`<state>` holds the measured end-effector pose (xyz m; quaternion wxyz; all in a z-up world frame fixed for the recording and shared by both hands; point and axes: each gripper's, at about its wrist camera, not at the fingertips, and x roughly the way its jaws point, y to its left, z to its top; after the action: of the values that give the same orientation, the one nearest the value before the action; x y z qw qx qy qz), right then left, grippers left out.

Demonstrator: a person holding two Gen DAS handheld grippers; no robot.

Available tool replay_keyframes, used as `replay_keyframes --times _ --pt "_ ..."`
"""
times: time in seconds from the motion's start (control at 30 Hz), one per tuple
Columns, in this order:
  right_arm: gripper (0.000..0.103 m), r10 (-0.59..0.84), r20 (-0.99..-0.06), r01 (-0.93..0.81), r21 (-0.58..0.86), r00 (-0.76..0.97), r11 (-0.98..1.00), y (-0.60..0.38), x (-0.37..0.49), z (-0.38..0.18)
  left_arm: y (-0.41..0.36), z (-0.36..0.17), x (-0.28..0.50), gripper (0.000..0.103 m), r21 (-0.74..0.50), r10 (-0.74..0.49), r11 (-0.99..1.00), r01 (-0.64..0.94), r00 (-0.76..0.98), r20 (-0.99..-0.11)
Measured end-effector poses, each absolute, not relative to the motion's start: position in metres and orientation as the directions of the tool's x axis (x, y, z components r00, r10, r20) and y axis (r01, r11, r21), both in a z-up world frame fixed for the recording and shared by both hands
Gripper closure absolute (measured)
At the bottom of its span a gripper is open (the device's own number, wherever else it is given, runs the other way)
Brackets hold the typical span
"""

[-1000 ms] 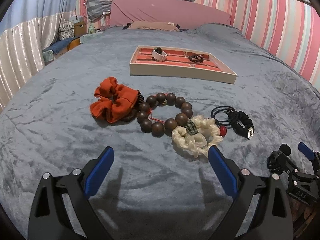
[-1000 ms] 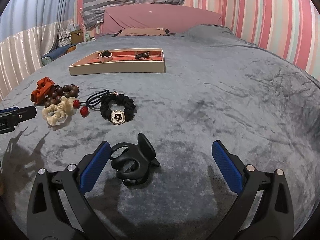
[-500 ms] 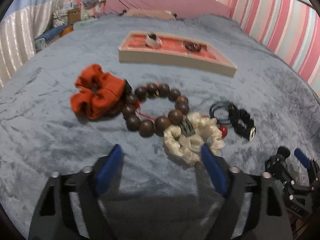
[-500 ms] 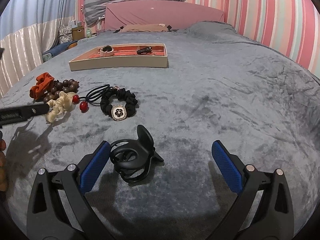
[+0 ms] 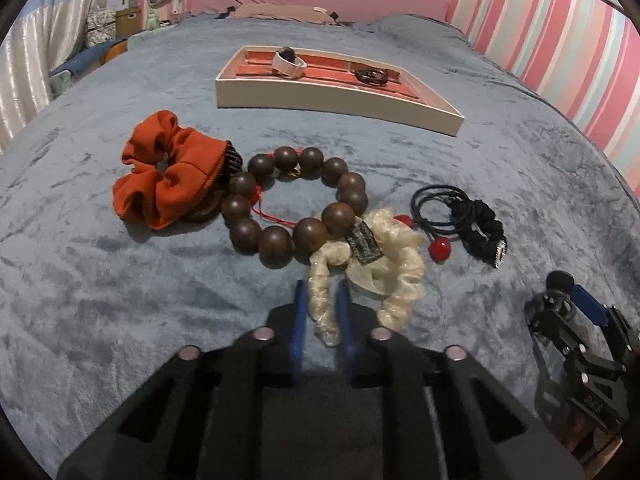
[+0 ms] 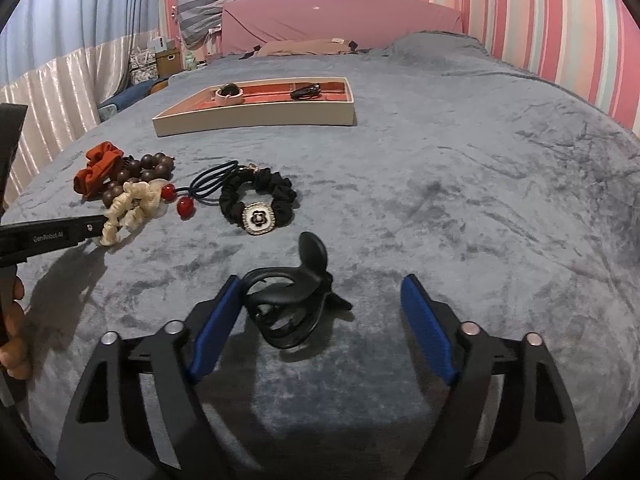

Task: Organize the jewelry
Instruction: 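Grasp the cream scrunchie with the left tool while the right tool grasps the black clip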

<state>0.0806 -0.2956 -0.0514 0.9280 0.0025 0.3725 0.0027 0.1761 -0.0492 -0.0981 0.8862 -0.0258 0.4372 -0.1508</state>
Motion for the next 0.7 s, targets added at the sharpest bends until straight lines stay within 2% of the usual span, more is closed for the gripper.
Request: replay_keyframes --times 0.17,0.7 --pt "0.047 0.049 -0.691 -0.031 0.038 0.721 0.999 -0.294 0.081 -0.05 -0.048 -0.096 0.173 0.094 -0.183 -0.302 0.949 0.256 0.575 -0.76" --pt "0.048 0.05 -0.687 -0.024 0.048 0.725 0.999 -0.292 0.082 -0.048 -0.035 -0.082 0.16 0.096 -0.214 -0.338 0.939 0.27 0.597 -0.728"
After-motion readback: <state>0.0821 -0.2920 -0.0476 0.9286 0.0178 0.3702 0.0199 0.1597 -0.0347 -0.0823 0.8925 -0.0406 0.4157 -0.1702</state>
